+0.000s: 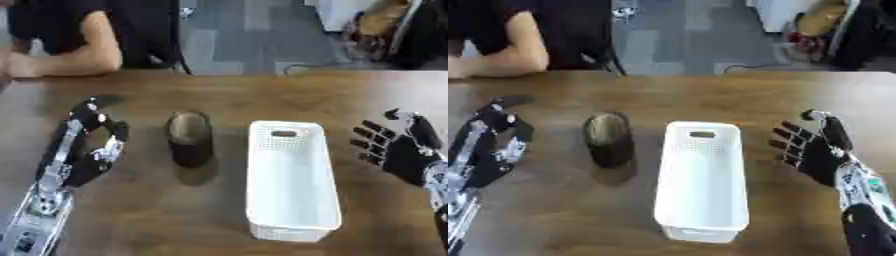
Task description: Pick up objects on the table and place them in the box.
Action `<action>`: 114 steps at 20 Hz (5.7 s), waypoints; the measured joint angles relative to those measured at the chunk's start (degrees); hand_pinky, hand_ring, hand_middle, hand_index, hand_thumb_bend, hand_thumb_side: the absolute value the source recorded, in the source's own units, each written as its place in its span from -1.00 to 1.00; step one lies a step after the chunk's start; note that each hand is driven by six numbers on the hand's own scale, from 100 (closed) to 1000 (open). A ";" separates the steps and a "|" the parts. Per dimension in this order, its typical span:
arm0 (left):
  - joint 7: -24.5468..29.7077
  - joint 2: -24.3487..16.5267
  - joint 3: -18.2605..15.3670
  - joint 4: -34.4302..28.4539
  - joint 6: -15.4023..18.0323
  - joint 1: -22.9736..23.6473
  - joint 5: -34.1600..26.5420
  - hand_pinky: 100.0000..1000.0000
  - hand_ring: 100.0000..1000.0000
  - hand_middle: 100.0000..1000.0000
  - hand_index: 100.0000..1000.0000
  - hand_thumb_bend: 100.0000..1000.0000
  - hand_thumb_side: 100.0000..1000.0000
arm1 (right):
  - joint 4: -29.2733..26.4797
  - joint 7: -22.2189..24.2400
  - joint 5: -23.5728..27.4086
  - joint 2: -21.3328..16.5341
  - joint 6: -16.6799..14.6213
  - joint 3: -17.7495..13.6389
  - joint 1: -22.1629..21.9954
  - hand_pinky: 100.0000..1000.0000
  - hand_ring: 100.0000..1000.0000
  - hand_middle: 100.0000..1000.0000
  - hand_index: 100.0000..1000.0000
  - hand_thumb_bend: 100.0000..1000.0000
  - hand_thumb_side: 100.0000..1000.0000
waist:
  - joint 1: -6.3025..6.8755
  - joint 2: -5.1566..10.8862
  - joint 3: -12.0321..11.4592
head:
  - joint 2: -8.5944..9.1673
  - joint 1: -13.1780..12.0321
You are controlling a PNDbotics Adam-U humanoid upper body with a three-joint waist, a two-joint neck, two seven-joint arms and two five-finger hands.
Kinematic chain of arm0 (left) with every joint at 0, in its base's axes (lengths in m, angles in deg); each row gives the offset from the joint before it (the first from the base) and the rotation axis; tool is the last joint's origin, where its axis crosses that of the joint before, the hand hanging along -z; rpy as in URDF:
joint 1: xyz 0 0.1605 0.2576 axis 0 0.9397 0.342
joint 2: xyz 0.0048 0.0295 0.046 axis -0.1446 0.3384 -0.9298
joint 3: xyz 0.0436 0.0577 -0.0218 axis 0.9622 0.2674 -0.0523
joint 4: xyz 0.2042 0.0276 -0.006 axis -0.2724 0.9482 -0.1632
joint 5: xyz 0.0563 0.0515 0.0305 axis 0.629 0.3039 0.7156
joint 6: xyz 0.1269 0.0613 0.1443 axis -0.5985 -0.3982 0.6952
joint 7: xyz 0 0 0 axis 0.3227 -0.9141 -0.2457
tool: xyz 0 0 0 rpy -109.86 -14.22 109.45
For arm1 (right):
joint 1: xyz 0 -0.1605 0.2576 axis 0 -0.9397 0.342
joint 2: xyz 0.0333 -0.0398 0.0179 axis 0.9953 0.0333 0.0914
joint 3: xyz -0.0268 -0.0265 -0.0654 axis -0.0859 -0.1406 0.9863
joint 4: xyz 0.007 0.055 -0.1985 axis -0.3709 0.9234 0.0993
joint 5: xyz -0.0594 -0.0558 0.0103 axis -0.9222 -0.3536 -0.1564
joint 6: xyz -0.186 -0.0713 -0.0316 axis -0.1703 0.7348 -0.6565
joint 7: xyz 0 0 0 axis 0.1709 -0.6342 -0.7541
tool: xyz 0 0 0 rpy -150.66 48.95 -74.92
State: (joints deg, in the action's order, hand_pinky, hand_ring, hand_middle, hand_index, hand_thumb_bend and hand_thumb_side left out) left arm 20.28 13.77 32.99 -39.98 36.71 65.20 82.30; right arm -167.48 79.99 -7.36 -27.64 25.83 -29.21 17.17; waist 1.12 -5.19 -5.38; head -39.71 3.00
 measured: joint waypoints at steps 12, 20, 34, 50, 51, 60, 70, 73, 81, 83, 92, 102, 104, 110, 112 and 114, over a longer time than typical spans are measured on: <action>-0.34 0.00 -0.38 -0.01 -0.05 0.21 0.04 -0.08 -0.35 0.44 0.61 -0.86 0.20 | 0.00 0.06 0.00 0.01 0.07 0.00 0.00 -0.24 0.36 0.94 1.00 -1.00 1.00 | 0.06 -0.17 -0.04 | -1.30 -0.17; -0.71 0.00 -0.69 -0.02 -0.26 0.21 0.15 -0.08 -0.35 0.44 0.61 -0.86 0.19 | -0.01 0.08 -0.01 0.01 0.09 -0.01 0.00 -0.24 0.36 0.94 1.00 -1.00 1.00 | 0.19 -0.21 -0.04 | -1.30 -0.50; 13.18 -19.16 4.27 6.17 -4.86 -13.86 27.02 -0.25 -0.36 0.62 0.75 -0.54 -0.06 | -0.09 0.18 -0.44 -0.01 0.18 0.01 -1.51 -0.24 0.36 0.94 1.00 -1.00 1.00 | 1.66 1.12 -0.04 | -1.30 -0.51; 18.57 -17.69 11.72 19.70 2.12 -23.35 38.45 -0.55 -0.66 0.63 0.72 -0.52 -0.09 | 0.02 0.66 -1.37 -0.04 0.02 0.31 -1.55 -0.24 0.36 0.94 1.00 -1.00 1.00 | 1.42 1.15 0.31 | -1.03 -0.50; 18.21 -17.09 11.72 19.91 2.27 -23.93 38.54 -0.55 -0.66 0.63 0.72 -0.52 -0.09 | 0.02 0.68 -1.42 -0.04 0.03 0.32 -1.55 -0.24 0.36 0.94 1.00 -1.00 1.00 | 1.42 1.15 0.32 | -1.03 -0.50; 16.77 -13.64 12.43 20.19 3.03 -25.60 39.04 -0.55 -0.67 0.63 0.71 -0.52 -0.08 | 0.05 0.90 -1.81 -0.04 -0.17 0.33 -1.55 -0.24 0.36 0.94 1.00 -1.00 1.00 | 1.38 1.13 0.44 | -0.98 -0.50; 17.84 -10.89 14.53 21.23 4.70 -27.53 39.45 -0.55 -0.68 0.62 0.71 -0.54 -0.07 | 0.07 0.94 -1.91 -0.03 -0.20 0.34 -1.55 -0.23 0.36 0.94 1.00 -1.00 1.00 | 1.30 1.08 0.70 | -0.84 -0.50; 18.21 -10.09 14.97 21.17 5.09 -27.61 39.37 -0.55 -0.68 0.62 0.71 -0.55 -0.07 | 0.07 0.99 -2.06 -0.03 -0.17 0.35 -1.54 -0.23 0.36 0.94 1.00 -1.00 1.00 | 1.30 1.07 0.79 | -0.84 -0.50; 18.79 -9.92 15.58 21.13 5.52 -27.61 38.85 -0.56 -0.68 0.62 0.70 -0.55 -0.06 | 0.18 1.18 -2.28 -0.03 0.02 0.36 -1.54 -0.23 0.36 0.94 1.00 -1.00 1.00 | 1.44 1.07 0.85 | -0.84 -0.50; 18.84 -9.69 15.58 21.17 5.52 -27.61 38.85 -0.56 -0.68 0.61 0.70 -0.54 -0.06 | 0.18 1.19 -2.28 -0.03 0.03 0.36 -1.54 -0.23 0.36 0.94 1.00 -1.00 1.00 | 1.45 1.07 0.88 | -0.84 -0.50; 18.75 -9.56 15.17 24.44 5.38 -27.59 40.12 -0.57 -0.69 0.60 0.69 -0.54 -0.07 | 0.18 1.32 -2.28 -0.02 0.16 0.42 -1.54 -0.23 0.36 0.94 1.00 -1.00 1.00 | 1.50 1.07 1.14 | -0.84 -0.51; 17.38 -8.56 14.52 26.66 5.77 -27.59 41.84 -0.58 -0.70 0.58 0.66 -0.53 -0.09 | 0.18 1.44 -2.35 0.00 0.29 0.68 -1.54 -0.23 0.36 0.94 1.00 -1.00 1.00 | 1.58 0.97 1.40 | -0.83 -0.51; 17.18 -8.54 14.52 26.66 5.95 -27.60 41.88 -0.58 -0.71 0.58 0.66 -0.54 -0.10 | 0.18 1.44 -2.36 0.00 0.29 0.68 -1.54 -0.23 0.36 0.94 1.00 -1.00 1.00 | 1.58 0.97 1.40 | -0.83 -0.51; 16.85 -7.92 14.53 26.60 6.29 -28.11 41.82 -0.56 -0.72 0.55 0.64 -0.55 -0.12 | 0.18 1.46 -2.44 0.01 0.30 0.69 -1.53 -0.23 0.36 0.94 1.00 -1.00 1.00 | 1.58 0.86 1.44 | -0.83 -0.51; 16.80 -7.55 14.57 26.60 6.39 -28.11 41.68 -0.56 -0.73 0.53 0.62 -0.56 -0.12 | 0.18 1.46 -2.47 0.02 0.31 0.69 -1.53 -0.23 0.36 0.94 1.00 -1.00 1.00 | 1.59 0.83 1.47 | -0.83 -0.51; 16.75 -7.35 14.72 26.62 6.51 -28.11 41.47 -0.56 -0.73 0.53 0.62 -0.57 -0.12 | 0.18 1.53 -2.49 0.03 0.38 0.69 -1.52 -0.23 0.36 0.94 1.00 -1.00 1.00 | 1.59 0.78 1.60 | -0.83 -0.51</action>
State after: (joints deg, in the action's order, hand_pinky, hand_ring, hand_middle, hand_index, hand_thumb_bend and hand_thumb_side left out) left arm 37.03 6.41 47.71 -13.37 43.22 37.09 123.77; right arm -167.29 81.51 -9.85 -27.61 26.21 -28.52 15.65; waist 2.71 -4.41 -3.78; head -40.53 2.49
